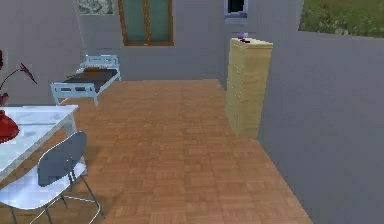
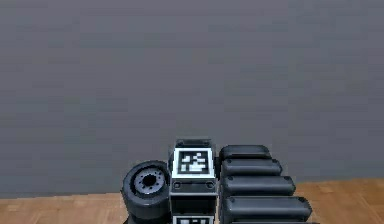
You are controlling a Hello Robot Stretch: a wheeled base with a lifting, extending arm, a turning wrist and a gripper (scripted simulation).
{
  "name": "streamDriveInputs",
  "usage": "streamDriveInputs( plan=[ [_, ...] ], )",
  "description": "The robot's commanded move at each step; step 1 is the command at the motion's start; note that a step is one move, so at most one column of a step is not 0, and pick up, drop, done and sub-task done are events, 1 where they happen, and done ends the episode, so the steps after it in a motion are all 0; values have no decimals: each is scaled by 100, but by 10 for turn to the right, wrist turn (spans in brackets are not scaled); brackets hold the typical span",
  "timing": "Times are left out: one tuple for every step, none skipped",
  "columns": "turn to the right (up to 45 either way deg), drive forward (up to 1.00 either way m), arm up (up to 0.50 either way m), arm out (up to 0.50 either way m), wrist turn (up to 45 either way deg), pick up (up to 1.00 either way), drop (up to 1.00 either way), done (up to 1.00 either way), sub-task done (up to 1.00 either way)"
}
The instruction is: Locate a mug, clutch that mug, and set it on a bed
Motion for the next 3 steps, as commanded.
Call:
streamDriveInputs(
  plan=[
    [-30, 0, 0, 0, 0, 0, 0, 0, 0],
    [0, 50, 0, 0, 0, 0, 0, 0, 0],
    [0, 100, 0, 0, 0, 0, 0, 0, 0]
  ],
)
